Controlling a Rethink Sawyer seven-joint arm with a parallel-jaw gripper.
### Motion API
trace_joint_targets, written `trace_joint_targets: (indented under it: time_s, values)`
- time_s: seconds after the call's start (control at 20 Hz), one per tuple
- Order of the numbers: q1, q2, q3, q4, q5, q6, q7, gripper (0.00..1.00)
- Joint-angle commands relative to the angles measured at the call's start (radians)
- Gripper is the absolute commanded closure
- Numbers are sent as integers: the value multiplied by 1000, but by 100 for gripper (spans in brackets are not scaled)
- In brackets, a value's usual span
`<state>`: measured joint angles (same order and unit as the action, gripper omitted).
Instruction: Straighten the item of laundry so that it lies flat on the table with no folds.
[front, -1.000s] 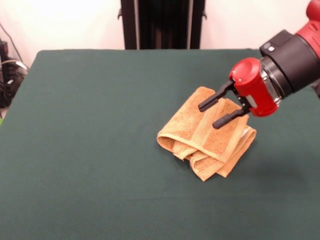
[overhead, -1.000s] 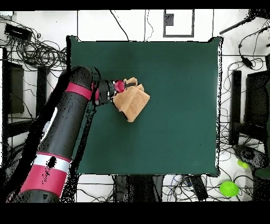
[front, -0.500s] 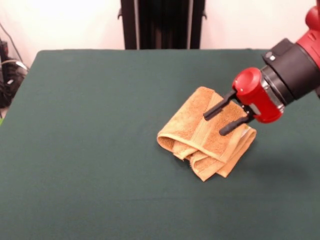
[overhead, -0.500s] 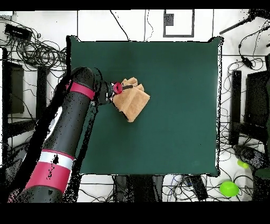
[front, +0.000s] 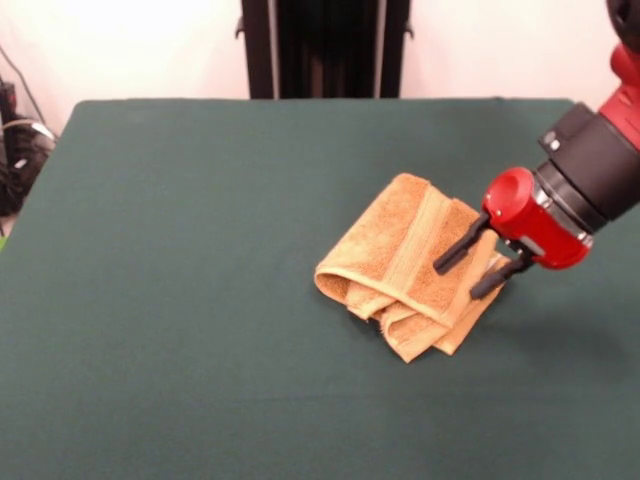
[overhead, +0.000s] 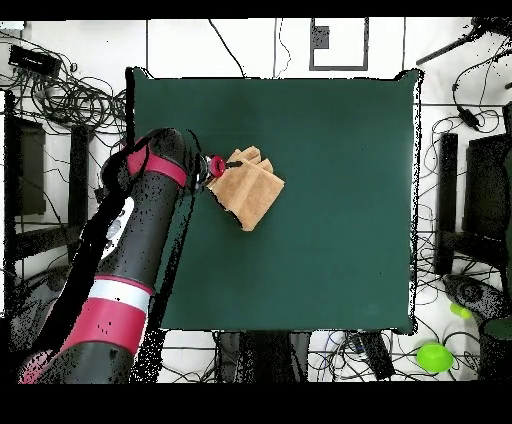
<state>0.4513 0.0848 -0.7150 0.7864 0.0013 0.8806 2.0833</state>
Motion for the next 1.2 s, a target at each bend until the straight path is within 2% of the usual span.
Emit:
trace_joint_targets:
  time_s: [0.05, 0.55, 1.2]
  values:
    - [-2, 58, 151, 22, 89, -50, 275, 0]
    - [1, 77, 116, 7, 87, -40, 271, 0]
    - [21, 108, 58, 1, 23, -7, 214, 0]
